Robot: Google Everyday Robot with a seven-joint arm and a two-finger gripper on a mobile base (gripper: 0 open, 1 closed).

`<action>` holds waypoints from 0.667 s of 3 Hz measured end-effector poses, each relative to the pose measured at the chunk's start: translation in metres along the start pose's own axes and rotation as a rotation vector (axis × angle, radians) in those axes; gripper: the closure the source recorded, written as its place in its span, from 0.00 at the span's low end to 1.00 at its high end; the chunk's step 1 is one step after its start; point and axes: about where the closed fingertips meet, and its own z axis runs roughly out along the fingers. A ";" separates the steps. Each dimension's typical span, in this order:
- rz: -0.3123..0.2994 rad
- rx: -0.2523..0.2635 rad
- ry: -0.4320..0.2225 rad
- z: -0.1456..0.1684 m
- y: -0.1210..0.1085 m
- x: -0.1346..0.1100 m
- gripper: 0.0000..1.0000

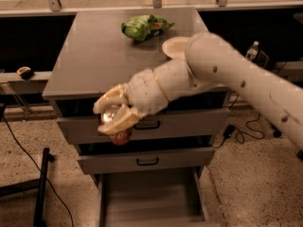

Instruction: Pick coke can from bottom drawer and place on counter

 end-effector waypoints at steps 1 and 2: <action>0.012 -0.009 0.058 -0.002 -0.048 -0.031 1.00; 0.104 0.101 0.039 -0.030 -0.091 -0.040 1.00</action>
Offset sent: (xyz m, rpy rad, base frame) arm 0.1441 -0.0371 0.1172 0.0728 0.1081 -0.4069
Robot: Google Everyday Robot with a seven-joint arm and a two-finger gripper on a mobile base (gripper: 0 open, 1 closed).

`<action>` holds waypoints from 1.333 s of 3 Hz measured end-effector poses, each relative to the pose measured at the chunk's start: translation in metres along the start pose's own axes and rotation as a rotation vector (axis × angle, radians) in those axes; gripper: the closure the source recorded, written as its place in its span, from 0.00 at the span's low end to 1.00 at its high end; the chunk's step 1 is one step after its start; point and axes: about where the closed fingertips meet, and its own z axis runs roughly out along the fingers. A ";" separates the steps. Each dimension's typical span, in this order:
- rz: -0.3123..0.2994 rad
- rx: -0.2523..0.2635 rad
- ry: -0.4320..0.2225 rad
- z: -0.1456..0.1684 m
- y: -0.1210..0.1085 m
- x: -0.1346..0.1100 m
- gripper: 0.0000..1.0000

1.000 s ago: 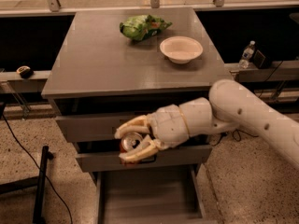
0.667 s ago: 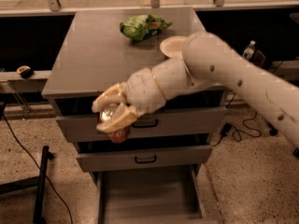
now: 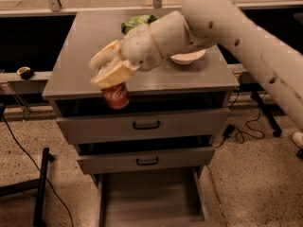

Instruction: Pick coke can from bottom drawer and place on counter

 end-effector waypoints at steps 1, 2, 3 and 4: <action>0.122 0.148 -0.039 -0.035 -0.035 0.010 1.00; 0.216 0.247 -0.053 -0.047 -0.064 0.024 1.00; 0.277 0.336 -0.082 -0.032 -0.106 0.027 0.91; 0.281 0.381 -0.119 -0.022 -0.125 0.024 0.68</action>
Offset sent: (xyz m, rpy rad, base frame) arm 0.1143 -0.0593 0.0118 0.1491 0.1702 -0.4608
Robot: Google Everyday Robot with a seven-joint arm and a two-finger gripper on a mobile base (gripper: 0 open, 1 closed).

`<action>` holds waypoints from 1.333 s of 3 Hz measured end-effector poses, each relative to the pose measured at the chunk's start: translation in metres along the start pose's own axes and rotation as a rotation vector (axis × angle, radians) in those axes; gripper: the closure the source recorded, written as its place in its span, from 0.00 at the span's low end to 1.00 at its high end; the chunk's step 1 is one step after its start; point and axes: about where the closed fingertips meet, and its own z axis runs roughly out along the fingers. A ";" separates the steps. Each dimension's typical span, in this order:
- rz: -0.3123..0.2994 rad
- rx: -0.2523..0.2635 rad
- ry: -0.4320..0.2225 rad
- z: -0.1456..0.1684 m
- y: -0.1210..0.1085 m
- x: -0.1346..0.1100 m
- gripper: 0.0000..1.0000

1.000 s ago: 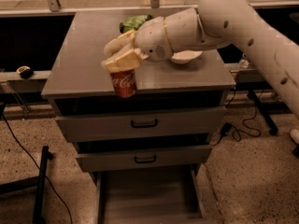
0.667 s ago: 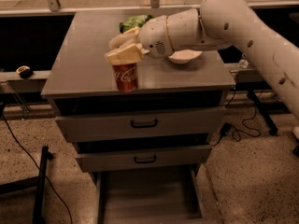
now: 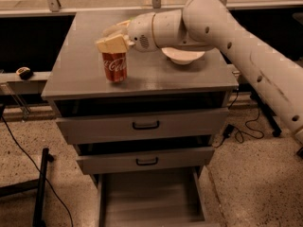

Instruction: Pick coke can from bottom drawer and place on counter

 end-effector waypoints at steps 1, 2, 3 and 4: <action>0.019 0.027 -0.002 0.009 -0.006 0.008 0.45; 0.020 0.028 -0.002 0.009 -0.007 0.008 0.22; 0.020 0.028 -0.002 0.009 -0.007 0.008 0.01; -0.002 0.029 -0.021 0.001 -0.004 0.004 0.00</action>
Offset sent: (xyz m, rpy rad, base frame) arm 0.0079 0.0037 -0.0082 0.0071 0.0093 -0.0277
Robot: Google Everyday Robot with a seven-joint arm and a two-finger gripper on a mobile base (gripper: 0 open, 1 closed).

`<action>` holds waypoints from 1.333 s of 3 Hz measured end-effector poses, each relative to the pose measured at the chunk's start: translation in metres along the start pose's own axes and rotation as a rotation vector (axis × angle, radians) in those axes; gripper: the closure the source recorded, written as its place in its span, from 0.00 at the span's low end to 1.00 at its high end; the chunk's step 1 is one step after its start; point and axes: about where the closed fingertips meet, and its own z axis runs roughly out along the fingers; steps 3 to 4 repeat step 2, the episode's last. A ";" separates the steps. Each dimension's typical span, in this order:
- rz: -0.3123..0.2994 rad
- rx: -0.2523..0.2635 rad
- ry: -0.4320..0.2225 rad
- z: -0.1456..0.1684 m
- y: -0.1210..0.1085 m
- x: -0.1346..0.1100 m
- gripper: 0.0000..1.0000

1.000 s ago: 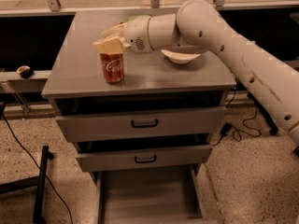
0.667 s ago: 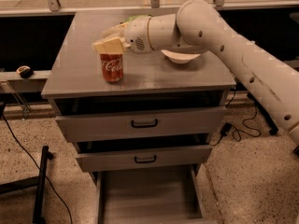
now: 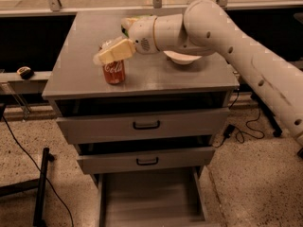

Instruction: Pick coke can from bottom drawer and place on counter

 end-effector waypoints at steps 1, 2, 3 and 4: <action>-0.081 0.044 0.011 -0.034 0.001 0.000 0.00; -0.090 0.057 0.013 -0.042 -0.002 0.003 0.00; -0.090 0.057 0.013 -0.042 -0.002 0.003 0.00; -0.090 0.057 0.013 -0.042 -0.002 0.003 0.00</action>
Offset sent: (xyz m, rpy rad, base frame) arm -0.0107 -0.0257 0.0065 -0.0297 -0.0726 -0.0201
